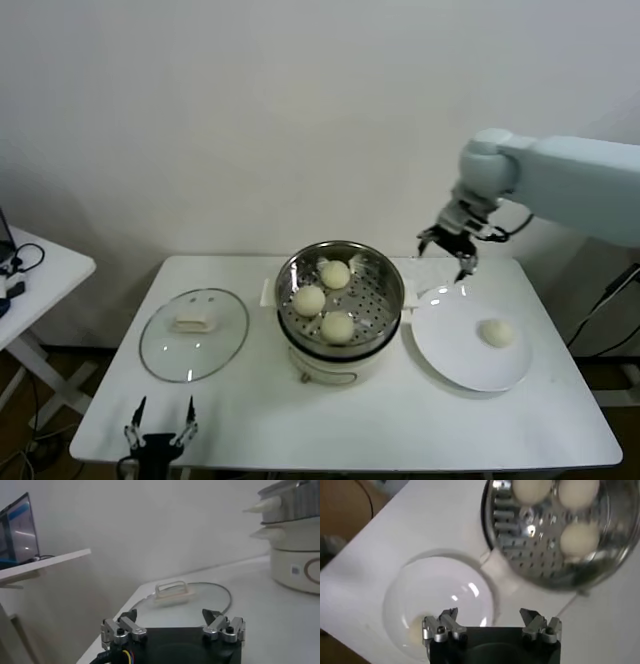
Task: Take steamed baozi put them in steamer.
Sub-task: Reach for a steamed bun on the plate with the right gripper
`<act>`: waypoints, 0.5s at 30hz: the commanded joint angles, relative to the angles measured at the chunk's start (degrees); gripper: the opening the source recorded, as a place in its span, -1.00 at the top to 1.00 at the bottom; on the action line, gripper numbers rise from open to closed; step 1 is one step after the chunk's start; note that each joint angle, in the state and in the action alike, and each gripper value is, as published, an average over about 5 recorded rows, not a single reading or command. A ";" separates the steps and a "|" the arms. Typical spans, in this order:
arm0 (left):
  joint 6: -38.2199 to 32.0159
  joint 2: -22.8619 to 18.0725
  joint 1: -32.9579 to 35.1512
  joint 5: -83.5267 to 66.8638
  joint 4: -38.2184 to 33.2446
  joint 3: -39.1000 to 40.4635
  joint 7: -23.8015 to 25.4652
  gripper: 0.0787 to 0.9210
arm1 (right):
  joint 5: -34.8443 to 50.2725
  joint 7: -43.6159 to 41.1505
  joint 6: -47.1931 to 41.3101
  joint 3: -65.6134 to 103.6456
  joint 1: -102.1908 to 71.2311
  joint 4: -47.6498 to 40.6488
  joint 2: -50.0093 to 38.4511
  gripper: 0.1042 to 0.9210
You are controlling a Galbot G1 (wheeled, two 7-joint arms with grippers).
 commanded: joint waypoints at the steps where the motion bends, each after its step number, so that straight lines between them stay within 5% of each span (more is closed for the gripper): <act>1: -1.17 0.59 -0.41 -3.15 -0.22 0.33 1.01 -0.77 | -3.56 0.55 -6.03 8.42 -15.83 -6.73 -15.59 -0.76; 15: -1.53 0.12 -0.10 -3.03 1.21 -0.63 0.80 -0.77 | -14.66 5.37 -8.60 30.29 -38.50 -19.45 -10.15 -0.76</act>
